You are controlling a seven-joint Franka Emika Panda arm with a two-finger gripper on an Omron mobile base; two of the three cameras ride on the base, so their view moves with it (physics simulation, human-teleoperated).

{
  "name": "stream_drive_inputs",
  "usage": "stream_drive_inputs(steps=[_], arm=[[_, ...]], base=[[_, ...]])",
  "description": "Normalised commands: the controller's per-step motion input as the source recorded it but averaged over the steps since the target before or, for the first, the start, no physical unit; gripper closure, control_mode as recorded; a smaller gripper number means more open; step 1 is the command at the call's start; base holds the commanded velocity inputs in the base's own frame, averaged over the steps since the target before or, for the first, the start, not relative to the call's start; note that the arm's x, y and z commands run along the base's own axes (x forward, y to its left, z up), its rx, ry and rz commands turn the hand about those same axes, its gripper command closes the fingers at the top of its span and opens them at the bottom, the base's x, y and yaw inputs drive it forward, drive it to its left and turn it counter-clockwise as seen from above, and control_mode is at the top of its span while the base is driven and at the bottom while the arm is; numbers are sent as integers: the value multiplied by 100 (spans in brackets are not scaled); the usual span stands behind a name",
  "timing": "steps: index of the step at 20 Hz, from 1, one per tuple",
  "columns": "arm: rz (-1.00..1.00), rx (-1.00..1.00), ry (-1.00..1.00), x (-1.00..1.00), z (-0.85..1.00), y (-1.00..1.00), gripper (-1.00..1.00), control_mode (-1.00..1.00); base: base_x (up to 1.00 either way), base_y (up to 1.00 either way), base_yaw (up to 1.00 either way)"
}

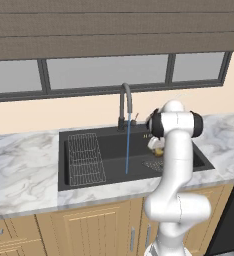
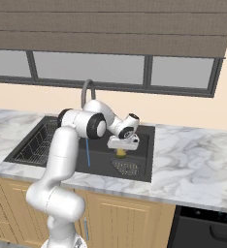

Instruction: Soak the sponge with water for a few seconds and then drop it inside the sink.

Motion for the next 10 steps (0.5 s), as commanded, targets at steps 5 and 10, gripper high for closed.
stream_drive_inputs(steps=[5,10], arm=[[-7,-4,0,-2,-42,0,100,-100],[-6,-4,0,0,-44,0,100,-100]], base=[[0,0,0],[0,0,0]])
